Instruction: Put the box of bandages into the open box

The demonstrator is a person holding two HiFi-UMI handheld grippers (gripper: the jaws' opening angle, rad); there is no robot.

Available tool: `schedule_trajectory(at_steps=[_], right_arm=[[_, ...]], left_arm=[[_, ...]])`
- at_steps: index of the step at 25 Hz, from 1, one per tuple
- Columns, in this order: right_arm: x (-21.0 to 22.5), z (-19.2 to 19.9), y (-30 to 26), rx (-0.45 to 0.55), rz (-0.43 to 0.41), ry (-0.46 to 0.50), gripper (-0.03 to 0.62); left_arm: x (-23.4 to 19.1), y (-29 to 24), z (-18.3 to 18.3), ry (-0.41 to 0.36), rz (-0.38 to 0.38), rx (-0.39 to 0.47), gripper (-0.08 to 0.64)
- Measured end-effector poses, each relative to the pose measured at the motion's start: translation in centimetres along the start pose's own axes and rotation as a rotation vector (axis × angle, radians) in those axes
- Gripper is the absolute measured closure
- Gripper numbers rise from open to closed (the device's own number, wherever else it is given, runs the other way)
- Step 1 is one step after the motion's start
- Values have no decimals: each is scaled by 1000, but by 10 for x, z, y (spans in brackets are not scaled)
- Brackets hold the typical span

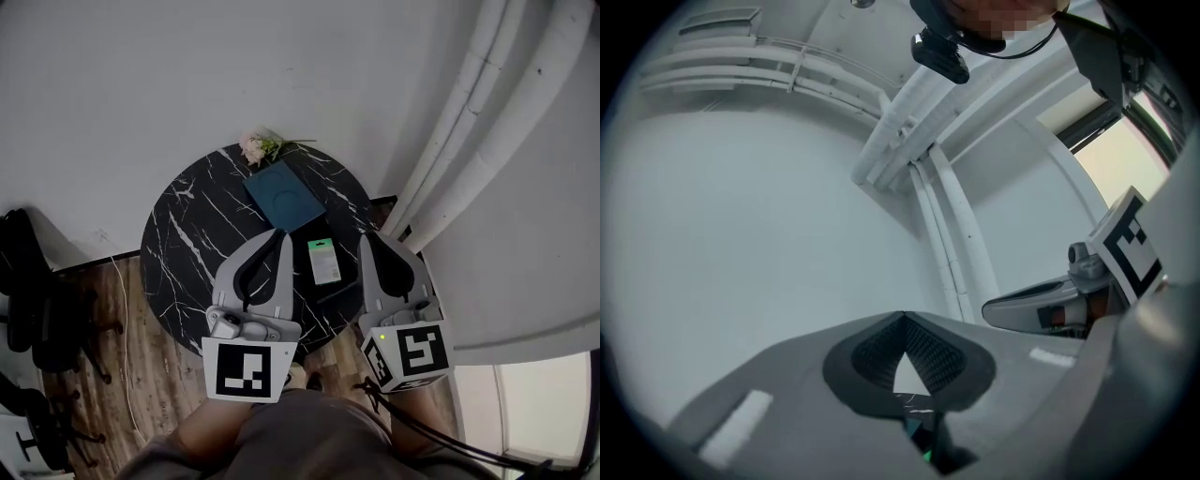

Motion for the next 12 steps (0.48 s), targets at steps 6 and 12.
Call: schedule_trajectory(at_steps=[6, 12], right_arm=[[5, -3, -2, 6, -11, 7, 566], [6, -3, -9, 2, -21, 10, 566]], left_arm=[[1, -5, -4, -13, -5, 3, 560], [0, -10, -3, -8, -6, 5, 560]])
Point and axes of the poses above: the fingertips, and each gripper's own axes: y backward along the fingers, x to its right, z out of its underside, the point moved 6 cm from there along y, backward along the fingers, and after that the axes turned 12 degrees about -x, right-handed, at the moved point
